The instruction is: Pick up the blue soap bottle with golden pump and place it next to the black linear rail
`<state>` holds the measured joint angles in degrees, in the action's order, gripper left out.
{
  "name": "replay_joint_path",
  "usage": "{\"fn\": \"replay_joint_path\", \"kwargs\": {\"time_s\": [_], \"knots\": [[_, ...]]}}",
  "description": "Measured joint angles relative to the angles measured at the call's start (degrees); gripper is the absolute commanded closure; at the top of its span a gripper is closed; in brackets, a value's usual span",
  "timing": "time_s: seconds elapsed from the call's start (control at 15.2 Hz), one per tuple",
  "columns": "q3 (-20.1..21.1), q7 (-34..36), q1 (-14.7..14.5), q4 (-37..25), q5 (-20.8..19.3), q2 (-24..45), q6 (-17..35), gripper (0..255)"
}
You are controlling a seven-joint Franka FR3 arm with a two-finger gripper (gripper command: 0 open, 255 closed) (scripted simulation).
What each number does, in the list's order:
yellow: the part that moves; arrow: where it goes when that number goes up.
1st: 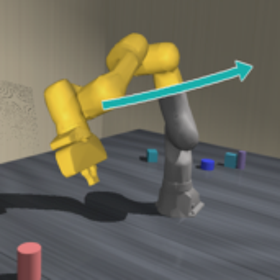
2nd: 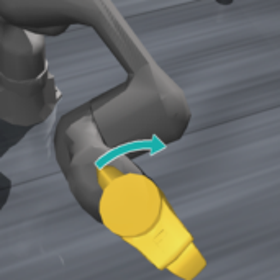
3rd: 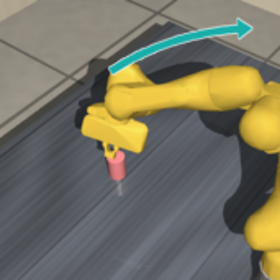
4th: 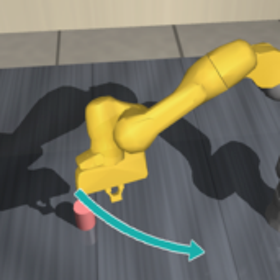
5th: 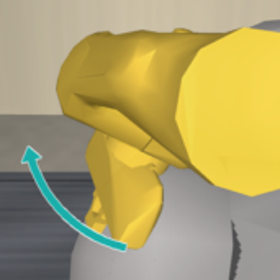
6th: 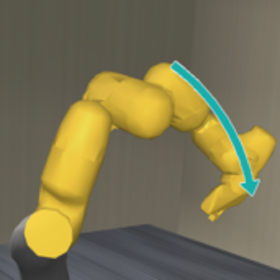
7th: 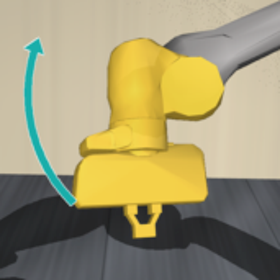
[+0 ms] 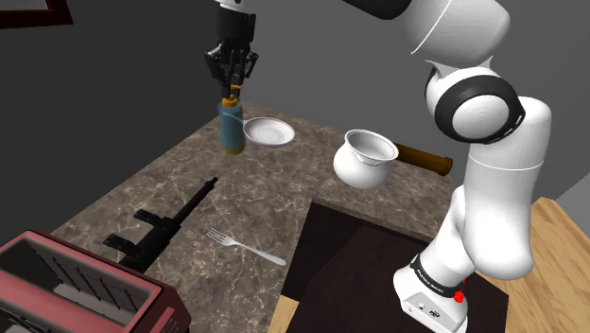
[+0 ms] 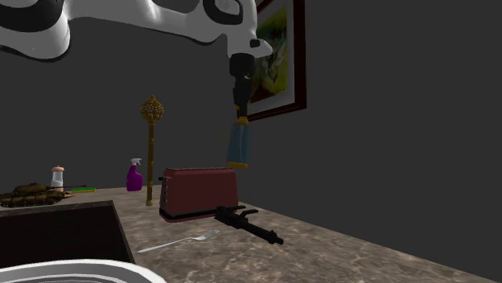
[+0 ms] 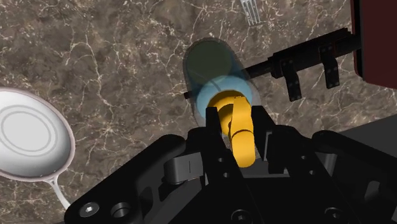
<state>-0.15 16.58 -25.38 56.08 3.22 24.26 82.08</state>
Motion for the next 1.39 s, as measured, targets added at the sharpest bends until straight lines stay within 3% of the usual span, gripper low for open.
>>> {"fn": "replay_joint_path", "kwargs": {"time_s": [0.79,1.39], "knots": [[0.0,-0.6,-0.2,18.0,0.0,-5.5,12.5,255],[0.0,-0.9,-0.3,26.3,0.0,-6.5,19.9,255]]}}
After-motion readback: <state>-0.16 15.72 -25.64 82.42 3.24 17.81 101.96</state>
